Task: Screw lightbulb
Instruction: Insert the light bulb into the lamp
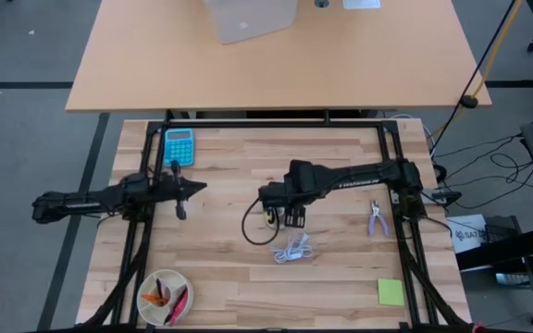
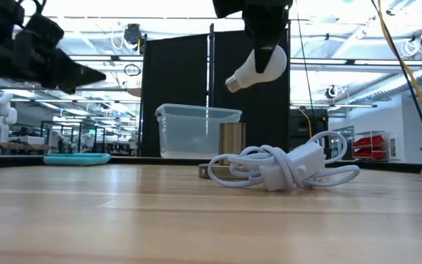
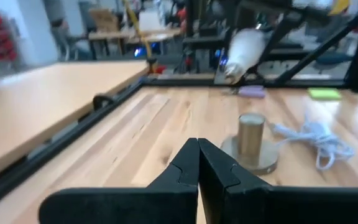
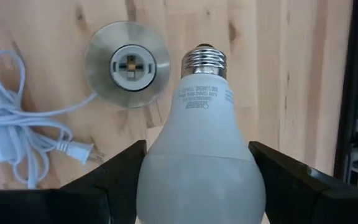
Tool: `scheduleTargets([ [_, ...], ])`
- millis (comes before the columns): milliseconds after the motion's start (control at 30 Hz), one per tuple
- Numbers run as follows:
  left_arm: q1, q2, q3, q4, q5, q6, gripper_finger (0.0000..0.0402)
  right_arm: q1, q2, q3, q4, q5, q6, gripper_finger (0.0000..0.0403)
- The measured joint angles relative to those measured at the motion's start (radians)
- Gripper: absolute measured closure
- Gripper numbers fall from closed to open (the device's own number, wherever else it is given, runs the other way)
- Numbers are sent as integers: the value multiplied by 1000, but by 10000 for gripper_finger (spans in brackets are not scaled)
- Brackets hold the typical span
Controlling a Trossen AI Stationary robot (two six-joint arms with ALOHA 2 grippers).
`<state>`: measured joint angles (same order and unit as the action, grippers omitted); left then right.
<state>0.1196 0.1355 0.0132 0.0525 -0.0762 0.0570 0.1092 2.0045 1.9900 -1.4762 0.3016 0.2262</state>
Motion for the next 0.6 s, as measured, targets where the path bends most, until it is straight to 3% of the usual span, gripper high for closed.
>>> scheduleTargets([
  [200, 0, 132, 36, 17, -18, -19, 401, -33, 9, 1, 15, -80, -65, 152],
  [600, 7, 367, 38, 240, -18, -63, 401, -69, 36, 1, 35, -255, -122, 152],
])
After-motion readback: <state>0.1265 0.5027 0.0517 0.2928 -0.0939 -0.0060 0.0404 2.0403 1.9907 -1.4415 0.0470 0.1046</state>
